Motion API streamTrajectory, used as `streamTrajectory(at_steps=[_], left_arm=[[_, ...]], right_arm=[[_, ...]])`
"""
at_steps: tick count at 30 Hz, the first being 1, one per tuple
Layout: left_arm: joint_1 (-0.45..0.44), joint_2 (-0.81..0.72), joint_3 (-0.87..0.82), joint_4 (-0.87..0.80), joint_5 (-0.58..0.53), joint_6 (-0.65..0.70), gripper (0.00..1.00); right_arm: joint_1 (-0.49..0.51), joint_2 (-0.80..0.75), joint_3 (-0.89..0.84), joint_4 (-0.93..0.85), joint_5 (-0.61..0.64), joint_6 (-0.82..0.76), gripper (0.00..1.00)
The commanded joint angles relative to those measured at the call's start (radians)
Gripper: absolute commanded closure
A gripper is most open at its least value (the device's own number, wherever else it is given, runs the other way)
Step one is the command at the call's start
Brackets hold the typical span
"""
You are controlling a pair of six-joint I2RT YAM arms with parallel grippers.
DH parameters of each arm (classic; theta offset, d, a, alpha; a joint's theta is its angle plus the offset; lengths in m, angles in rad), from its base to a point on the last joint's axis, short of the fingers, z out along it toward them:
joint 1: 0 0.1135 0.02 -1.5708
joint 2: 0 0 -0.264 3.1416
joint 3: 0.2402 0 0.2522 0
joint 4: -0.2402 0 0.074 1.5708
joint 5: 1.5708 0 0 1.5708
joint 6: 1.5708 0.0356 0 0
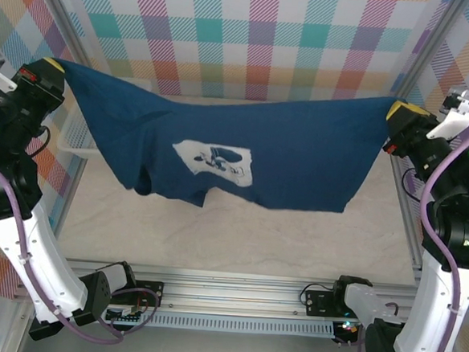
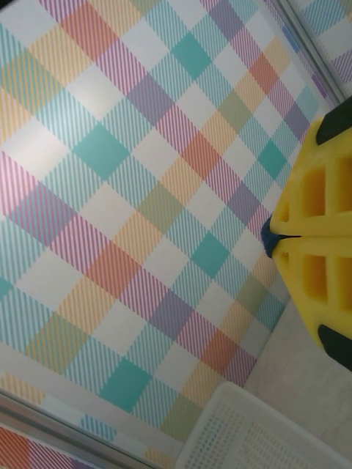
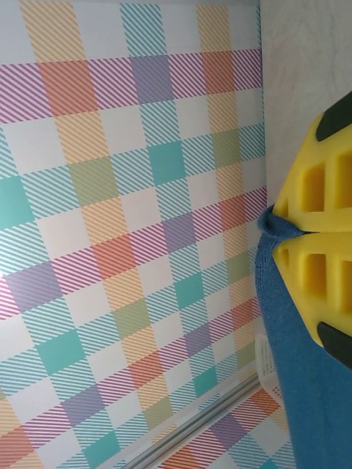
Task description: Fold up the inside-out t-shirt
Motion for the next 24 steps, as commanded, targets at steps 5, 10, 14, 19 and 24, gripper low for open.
streamTrajectory(at_steps=[5, 10, 14, 19, 24], left_arm=[[0.016, 0.233, -0.027, 0.135, -0.060, -0.017, 1.00], [0.014, 0.478, 0.378, 0.147, -0.011, -0.083, 1.00], [0.016, 0.636, 0.750, 0.186, 0.019, -0.156, 1.00], [0.024, 0.617, 0.752, 0.342, 0.056, -0.255, 1.00], [-0.001, 0.521, 0.576, 0.251, 0.159, -0.212, 1.00]], right_arm=[[-0.007, 0.330, 0.027, 0.176, 0.040, 0.070, 1.00], [0.008, 0.582, 0.385, 0.277, 0.016, 0.139, 1.00], [0.010, 0.732, 0.739, 0.235, 0.009, 0.159, 1.00], [0.011, 0.835, 1.045, 0.171, -0.019, 0.175, 1.00], [0.011, 0.687, 0.705, 0.179, -0.099, 0.139, 1.00]])
